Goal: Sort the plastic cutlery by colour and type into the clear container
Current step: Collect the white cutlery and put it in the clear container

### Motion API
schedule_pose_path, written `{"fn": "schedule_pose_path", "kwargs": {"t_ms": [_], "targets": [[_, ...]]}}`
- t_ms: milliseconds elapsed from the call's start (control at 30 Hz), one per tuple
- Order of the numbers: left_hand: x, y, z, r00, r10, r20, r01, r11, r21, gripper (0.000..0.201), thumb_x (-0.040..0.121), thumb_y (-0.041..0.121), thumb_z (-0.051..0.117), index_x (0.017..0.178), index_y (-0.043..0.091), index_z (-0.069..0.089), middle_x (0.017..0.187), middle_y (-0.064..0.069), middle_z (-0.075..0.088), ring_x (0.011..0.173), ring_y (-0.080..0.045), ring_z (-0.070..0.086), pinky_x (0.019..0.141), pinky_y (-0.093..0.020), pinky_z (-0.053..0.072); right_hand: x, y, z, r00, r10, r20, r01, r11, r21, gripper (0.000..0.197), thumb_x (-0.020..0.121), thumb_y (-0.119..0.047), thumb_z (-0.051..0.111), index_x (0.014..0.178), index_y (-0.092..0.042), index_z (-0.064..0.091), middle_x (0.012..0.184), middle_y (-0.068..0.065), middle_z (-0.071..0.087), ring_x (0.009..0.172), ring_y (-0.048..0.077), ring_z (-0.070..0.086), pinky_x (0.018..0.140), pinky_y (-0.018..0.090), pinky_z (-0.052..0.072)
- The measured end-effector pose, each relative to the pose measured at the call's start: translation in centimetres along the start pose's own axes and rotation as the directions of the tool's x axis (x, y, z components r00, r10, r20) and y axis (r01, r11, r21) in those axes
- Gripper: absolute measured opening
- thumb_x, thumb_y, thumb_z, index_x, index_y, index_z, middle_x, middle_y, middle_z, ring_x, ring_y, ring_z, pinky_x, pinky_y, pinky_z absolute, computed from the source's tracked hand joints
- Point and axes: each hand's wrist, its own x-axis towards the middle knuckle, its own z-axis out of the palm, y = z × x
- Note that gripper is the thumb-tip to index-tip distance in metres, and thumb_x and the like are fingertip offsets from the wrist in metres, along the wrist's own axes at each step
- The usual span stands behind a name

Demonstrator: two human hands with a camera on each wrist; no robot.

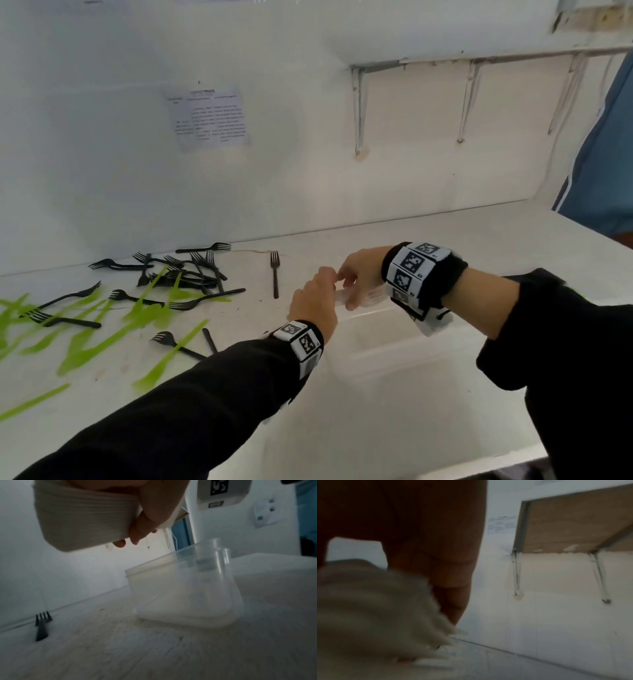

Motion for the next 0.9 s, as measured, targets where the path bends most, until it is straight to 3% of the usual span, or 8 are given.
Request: {"fn": "schedule_pose_path", "kwargs": {"t_ms": [167,300,400,467,567,700,833,900], "targets": [[0.9,0.8,1.5,0.999,0.005,-0.048,-0.005,1.0,0.004,0.057,0.08,-0.001,0.05,0.129,0.023,0.032,0.121,0.001,0.044,0.102,-0.02,0.053,0.089,-0.026,0.033,0.7,1.8,1.5,1.0,-0.012,0.018,0.013,0.997,-0.071,0.044,0.082,-0.029,0.066,0.124,-0.016,0.058,0.117,0.003,0.064,0.104,0.02,0.058,0.088,0.03,0.043],[0.4,0.1,2.3,0.999,-0.039,0.013,0.039,0.999,0.021,0.081,0.071,0.032,0.07,0.137,0.029,0.023,0.132,0.006,0.035,0.124,-0.01,0.039,0.113,-0.038,0.014,0.6,3.9,2.3,0.998,0.043,0.046,-0.036,0.988,-0.152,0.045,0.083,-0.026,0.066,0.124,-0.009,0.056,0.113,0.006,0.062,0.09,0.018,0.052,0.077,0.028,0.04],[-0.3,-0.8,2.2,0.981,-0.158,0.116,0.174,0.974,-0.144,0.11,0.064,0.05,0.078,0.147,0.026,0.009,0.149,0.006,0.024,0.138,-0.012,0.026,0.117,-0.041,0.011,0.9,5.5,3.1,0.994,0.058,0.097,-0.037,0.978,-0.205,0.046,0.082,-0.026,0.068,0.123,-0.009,0.057,0.105,0.005,0.06,0.09,0.019,0.051,0.077,0.029,0.04],[-0.9,-1.1,2.0,0.939,-0.199,0.28,0.28,0.917,-0.286,0.126,0.062,0.047,0.082,0.15,0.02,-0.005,0.157,0.002,0.01,0.144,-0.015,0.015,0.118,-0.036,0.014,1.3,6.1,3.7,0.99,0.047,0.13,-0.018,0.975,-0.221,0.047,0.081,-0.026,0.069,0.123,-0.009,0.056,0.109,0.006,0.06,0.091,0.02,0.051,0.078,0.029,0.039],[-1.3,-1.0,2.3,0.872,-0.202,0.445,0.376,0.858,-0.349,0.132,0.065,0.034,0.083,0.148,0.015,-0.018,0.159,0.001,0.002,0.145,-0.014,0.01,0.112,-0.023,0.014,2.3,6.2,4.7,0.986,0.005,0.168,0.041,0.963,-0.267,0.049,0.082,-0.026,0.068,0.125,-0.004,0.054,0.118,0.01,0.059,0.101,0.024,0.053,0.077,0.029,0.036],[-1.6,-1.2,3.0,0.844,-0.232,0.484,0.404,0.869,-0.286,0.14,0.06,0.037,0.086,0.146,0.016,-0.024,0.159,-0.001,-0.005,0.146,-0.016,0.006,0.117,-0.029,0.013,3.7,5.1,5.9,0.981,-0.065,0.181,0.133,0.911,-0.391,0.05,0.08,-0.027,0.071,0.123,-0.004,0.056,0.117,0.01,0.059,0.115,0.026,0.055,0.078,0.029,0.041],[-1.8,-1.2,3.1,0.828,-0.238,0.508,0.397,0.888,-0.231,0.144,0.059,0.04,0.086,0.144,0.017,-0.027,0.158,-0.001,-0.015,0.146,-0.016,-0.002,0.118,-0.032,0.011,5.3,4.2,6.1,0.974,-0.084,0.209,0.177,0.86,-0.479,0.054,0.076,-0.024,0.076,0.122,-0.001,0.057,0.122,0.013,0.06,0.115,0.027,0.056,0.087,0.03,0.046],[-1.9,-1.1,3.2,0.83,-0.248,0.499,0.404,0.885,-0.232,0.144,0.059,0.04,0.086,0.144,0.016,-0.027,0.158,-0.001,-0.015,0.146,-0.017,-0.002,0.119,-0.033,0.011,6.0,4.2,6.2,0.977,-0.101,0.19,0.18,0.866,-0.467,0.059,0.073,-0.024,0.079,0.122,-0.002,0.055,0.112,0.01,0.061,0.107,0.028,0.06,0.088,0.031,0.047]]}}
